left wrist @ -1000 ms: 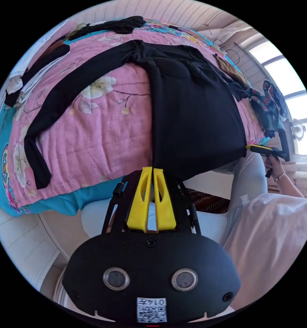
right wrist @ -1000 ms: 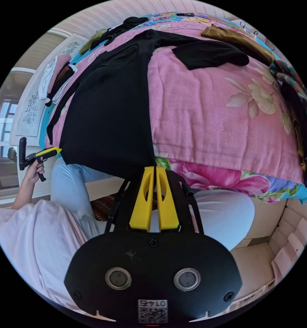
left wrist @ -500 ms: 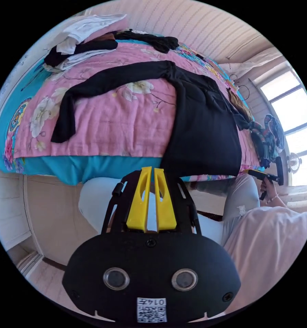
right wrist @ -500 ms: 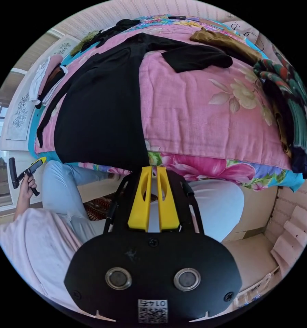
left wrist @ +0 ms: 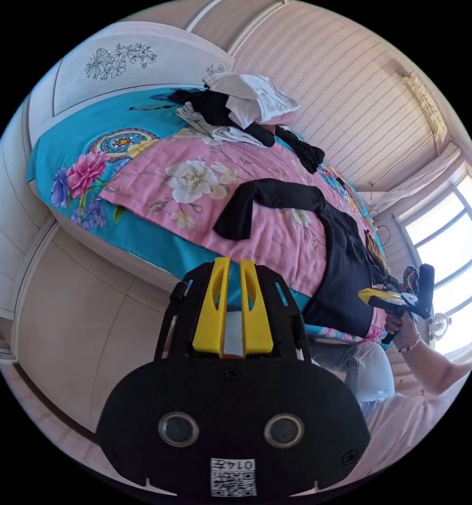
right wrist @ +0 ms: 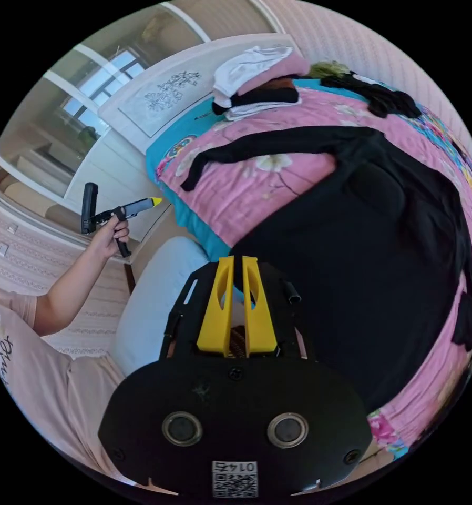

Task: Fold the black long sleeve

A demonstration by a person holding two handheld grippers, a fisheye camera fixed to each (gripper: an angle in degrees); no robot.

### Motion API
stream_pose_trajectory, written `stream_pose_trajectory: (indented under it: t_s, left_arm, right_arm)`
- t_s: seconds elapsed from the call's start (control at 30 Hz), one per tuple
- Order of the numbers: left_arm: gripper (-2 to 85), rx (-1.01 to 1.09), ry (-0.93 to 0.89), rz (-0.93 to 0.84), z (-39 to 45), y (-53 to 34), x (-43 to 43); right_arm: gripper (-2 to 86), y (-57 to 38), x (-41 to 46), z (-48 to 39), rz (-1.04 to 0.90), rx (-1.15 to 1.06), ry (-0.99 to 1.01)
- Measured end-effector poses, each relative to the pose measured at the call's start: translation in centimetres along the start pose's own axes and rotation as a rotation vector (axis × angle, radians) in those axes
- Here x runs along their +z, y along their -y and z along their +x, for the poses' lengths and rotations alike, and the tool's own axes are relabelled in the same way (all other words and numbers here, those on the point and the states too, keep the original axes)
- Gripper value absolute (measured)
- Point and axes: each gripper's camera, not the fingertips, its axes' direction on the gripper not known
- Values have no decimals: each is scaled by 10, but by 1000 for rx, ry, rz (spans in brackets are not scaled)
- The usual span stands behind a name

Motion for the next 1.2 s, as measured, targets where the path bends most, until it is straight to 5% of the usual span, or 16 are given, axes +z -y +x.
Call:
stream_pose_trajectory:
  t_s: [0.47,1.03,1.2]
  left_arm:
    - [30,6,-61,-5,-65,36,9]
    - [-10,97,-237,175,-106,51,-101]
    - [-10,132,-171,225,-119,78,-127]
  right_arm:
    - [64,217,136,-87,-96,-59,-22]
    - [-1,292,141,-123,-50,-80,365]
    - [-3,323,145,-149,-46,-118,395]
